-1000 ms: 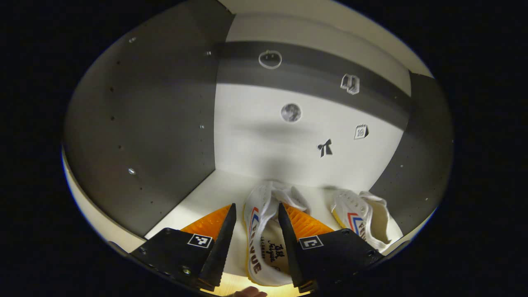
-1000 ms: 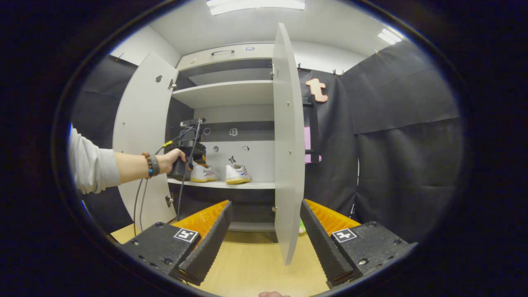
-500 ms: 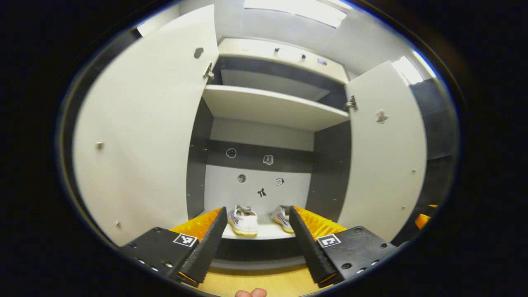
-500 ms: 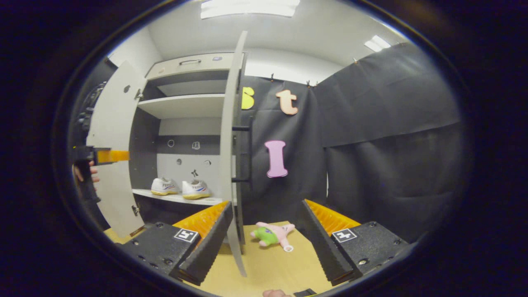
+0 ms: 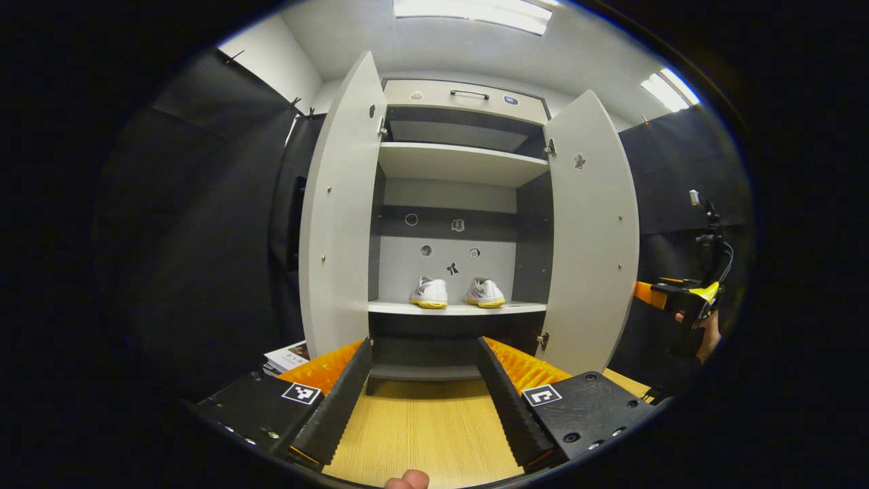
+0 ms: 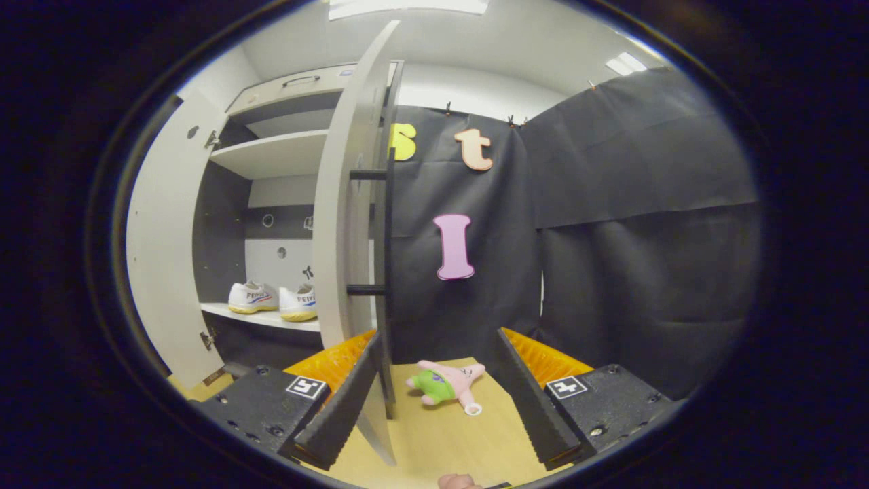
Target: Grab one shoe with the right hand and put it into the shoe cabinet, grab the other shoe with the left hand and put it into the shoe cabinet; then close the right door with the right hand and the left door with the left hand.
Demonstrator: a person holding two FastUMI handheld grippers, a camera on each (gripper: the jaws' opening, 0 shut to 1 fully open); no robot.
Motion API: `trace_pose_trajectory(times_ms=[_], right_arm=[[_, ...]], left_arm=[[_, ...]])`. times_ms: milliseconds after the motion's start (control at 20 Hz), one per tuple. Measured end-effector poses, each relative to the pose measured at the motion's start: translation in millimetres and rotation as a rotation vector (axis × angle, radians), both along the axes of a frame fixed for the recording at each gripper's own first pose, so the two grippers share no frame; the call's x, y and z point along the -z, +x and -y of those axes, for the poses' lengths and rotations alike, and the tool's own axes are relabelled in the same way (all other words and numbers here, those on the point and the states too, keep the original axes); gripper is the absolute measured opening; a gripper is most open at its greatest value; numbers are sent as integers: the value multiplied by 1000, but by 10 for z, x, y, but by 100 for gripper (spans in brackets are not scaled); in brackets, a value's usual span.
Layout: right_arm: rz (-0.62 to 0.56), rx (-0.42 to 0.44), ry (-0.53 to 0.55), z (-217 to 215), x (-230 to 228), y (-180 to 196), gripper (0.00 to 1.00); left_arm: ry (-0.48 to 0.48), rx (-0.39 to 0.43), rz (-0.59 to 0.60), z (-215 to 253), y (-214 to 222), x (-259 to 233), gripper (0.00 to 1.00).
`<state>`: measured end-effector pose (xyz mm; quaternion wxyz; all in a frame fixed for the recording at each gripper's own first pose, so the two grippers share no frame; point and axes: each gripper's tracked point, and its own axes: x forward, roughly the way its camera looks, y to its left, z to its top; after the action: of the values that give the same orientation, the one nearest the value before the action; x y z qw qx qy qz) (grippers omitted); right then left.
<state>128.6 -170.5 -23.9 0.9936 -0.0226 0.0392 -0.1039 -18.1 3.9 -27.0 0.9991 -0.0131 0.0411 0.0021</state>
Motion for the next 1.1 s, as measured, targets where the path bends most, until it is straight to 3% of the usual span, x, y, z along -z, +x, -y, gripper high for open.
trace_pose_trajectory(times_ms=[100,350,550,750,950,1000,1100], right_arm=[[8,11,-37,-7,-34,-32,95],[1,2,8,-90,-33,-29,97],[-3,-27,41,-253,-14,-11,96],[-11,-144,20,-859,11,104,97],[-36,-275,24,-1603,121,466,98],[-43,-302,34,-1770,150,552,93],[-51,-328,24,-1971,177,635,98]], left_arm=[[-34,-11,-3,-75,-28,1,92],[6,-46,65,-221,-16,-204,92],[17,-23,85,-143,-22,-258,92],[40,-22,89,-120,-66,-269,92],[48,-62,75,-257,-164,-200,92],[44,-72,69,-294,-189,-173,92],[44,-96,51,-379,-245,-114,92]])
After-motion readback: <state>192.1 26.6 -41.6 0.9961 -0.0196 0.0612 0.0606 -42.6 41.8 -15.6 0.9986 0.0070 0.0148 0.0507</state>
